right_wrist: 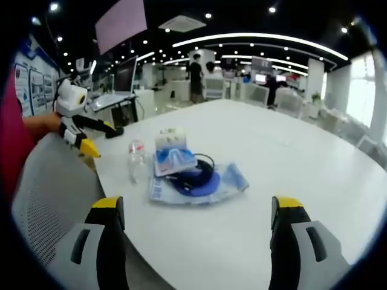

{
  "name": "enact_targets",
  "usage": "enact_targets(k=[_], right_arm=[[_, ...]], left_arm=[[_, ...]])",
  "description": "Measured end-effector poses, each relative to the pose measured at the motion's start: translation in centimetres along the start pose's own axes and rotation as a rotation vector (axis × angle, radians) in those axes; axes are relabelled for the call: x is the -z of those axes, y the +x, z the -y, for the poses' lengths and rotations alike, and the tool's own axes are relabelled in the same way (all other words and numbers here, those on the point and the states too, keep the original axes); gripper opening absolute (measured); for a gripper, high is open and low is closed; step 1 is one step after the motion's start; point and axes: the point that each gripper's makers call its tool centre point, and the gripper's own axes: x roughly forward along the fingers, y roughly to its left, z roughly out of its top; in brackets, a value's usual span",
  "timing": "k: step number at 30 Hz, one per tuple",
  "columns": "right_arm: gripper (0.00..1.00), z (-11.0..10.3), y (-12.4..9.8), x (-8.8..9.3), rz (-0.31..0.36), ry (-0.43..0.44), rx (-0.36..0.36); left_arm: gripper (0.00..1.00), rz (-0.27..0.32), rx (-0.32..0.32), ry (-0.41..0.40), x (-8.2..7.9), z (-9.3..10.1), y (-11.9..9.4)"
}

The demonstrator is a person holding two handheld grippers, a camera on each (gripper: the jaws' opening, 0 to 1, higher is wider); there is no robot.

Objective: Arrange the tabletop items into an orderly group along one side of the table until the central work area is clear of visible clutter.

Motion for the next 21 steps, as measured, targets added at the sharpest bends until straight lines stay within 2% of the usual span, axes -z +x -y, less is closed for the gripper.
enact_targets(k=[14, 21], right_arm=[[1.00, -0.20, 0.02, 0.07, -0.005, 0.009, -0.008], [1.00, -0.25, -0.07, -0.25, 0.013, 0.034, -0.015]], left_arm=[[0.90, -0.004, -0.006, 0.004, 0.05, -0.17, -0.02], [0.89, -0.007, -0.008, 0.005, 0.12, -0.28, -0.03]])
